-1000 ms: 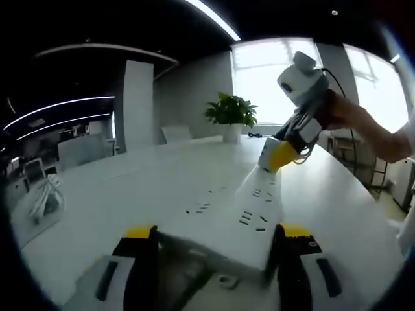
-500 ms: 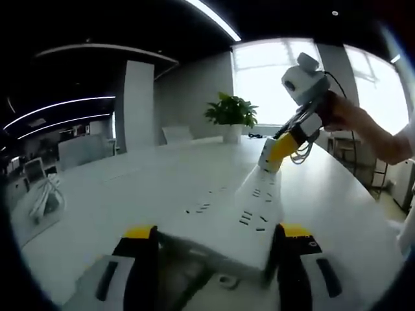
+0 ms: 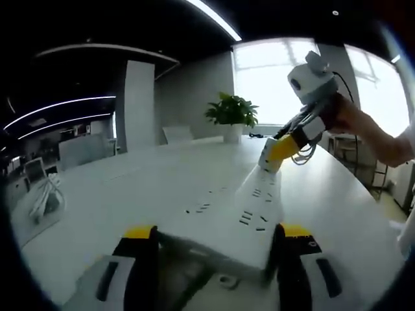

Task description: Straighten the power strip on the desk, plug the charger into it

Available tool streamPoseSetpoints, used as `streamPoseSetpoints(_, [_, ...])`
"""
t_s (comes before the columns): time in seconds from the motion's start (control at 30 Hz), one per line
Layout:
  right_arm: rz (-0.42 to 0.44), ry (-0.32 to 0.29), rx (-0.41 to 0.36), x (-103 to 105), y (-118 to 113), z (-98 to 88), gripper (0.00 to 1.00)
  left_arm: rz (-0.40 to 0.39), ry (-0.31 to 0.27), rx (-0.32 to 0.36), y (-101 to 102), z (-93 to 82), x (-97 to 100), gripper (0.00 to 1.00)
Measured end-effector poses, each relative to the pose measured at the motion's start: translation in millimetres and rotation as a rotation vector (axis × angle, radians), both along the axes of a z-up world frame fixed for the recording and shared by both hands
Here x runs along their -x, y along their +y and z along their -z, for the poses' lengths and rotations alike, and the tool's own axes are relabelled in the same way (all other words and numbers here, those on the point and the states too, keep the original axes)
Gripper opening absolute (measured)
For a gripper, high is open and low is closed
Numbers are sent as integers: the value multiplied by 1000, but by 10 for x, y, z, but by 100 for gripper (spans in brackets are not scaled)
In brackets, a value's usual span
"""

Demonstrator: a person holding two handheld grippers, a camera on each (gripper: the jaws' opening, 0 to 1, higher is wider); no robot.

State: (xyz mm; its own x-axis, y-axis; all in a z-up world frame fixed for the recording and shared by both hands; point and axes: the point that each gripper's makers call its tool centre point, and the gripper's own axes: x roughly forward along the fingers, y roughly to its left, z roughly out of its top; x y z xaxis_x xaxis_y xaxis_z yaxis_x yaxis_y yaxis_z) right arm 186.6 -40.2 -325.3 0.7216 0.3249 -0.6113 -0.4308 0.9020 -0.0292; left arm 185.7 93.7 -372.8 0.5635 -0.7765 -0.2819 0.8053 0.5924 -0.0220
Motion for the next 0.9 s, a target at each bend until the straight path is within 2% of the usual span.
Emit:
streamPoseSetpoints(0.23, [-6,38,-30,-27,-5,1,28,-2,0,0,-4,0,8,74])
streamPoseSetpoints(0.53, [19,56,35,-11,-17,16,28,-6,1,-9,-20,2,3,74])
streamPoseSetpoints(0.8, [22,120,-58,-37,-66,14,27,-2,2,-10,-28,5,3,73])
streamPoseSetpoints(0.9, [22,114,-33,-23,-53,16,27,-2,2,-13,-29,9,2,73])
